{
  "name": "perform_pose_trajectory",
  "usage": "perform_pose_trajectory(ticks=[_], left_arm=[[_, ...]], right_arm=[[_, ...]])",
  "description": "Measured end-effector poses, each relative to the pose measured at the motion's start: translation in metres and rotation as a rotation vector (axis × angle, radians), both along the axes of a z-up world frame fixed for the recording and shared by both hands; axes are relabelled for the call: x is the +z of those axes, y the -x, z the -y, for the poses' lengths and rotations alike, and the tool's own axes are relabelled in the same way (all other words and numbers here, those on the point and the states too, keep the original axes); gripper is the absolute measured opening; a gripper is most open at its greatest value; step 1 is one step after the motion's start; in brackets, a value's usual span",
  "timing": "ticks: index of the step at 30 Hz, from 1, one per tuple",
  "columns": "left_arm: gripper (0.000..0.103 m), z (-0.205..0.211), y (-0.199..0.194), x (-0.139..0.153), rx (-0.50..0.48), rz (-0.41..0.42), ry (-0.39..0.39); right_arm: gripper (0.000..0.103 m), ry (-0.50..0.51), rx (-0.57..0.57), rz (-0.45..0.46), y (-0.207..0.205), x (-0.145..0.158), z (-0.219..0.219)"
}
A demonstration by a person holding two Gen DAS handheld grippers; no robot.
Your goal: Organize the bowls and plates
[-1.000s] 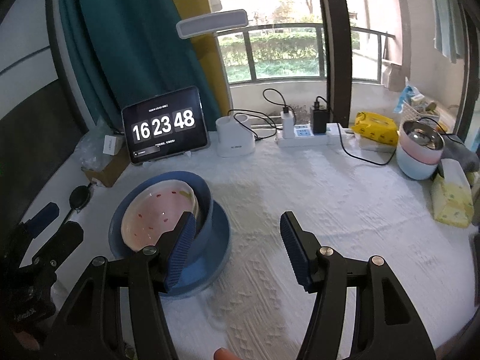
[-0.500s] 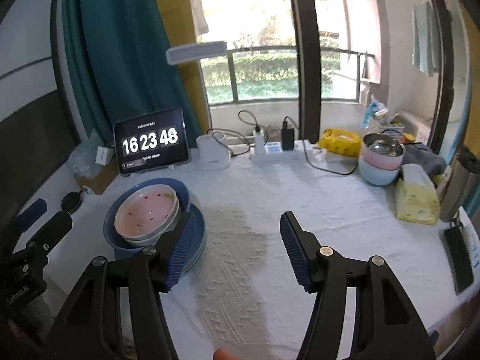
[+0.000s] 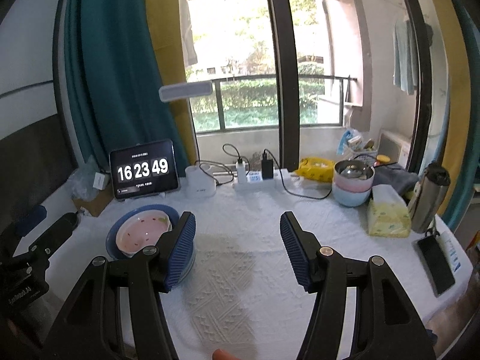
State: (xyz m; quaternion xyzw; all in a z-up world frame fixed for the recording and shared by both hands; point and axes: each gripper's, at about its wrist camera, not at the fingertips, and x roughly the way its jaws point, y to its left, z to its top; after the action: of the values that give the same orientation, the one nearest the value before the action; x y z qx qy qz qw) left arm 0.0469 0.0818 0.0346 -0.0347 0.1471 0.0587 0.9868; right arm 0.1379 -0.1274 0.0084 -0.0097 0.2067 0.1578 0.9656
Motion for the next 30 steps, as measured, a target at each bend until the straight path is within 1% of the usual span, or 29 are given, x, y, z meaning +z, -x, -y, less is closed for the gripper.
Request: perform_pose_trajectory(ticks=[11, 23, 30], left_arm=[[0.092, 0.004, 0.015, 0.025, -0.008, 0.058, -0.011], [0.092, 0.011, 0.023, 0.04, -0.015, 0.098, -0.022], [0.092, 0.012, 0.022, 0.041, -0.013, 0.086, -0.024]], right_arm=[[0.062, -0.006, -0.022, 0.074, 0.022, 0.02, 0.009], [0.062, -0.011, -0.063, 0.133, 0.042, 0.034, 0.026], [0.062, -0.019, -0.08, 0.136, 0.045, 0.034, 0.034]])
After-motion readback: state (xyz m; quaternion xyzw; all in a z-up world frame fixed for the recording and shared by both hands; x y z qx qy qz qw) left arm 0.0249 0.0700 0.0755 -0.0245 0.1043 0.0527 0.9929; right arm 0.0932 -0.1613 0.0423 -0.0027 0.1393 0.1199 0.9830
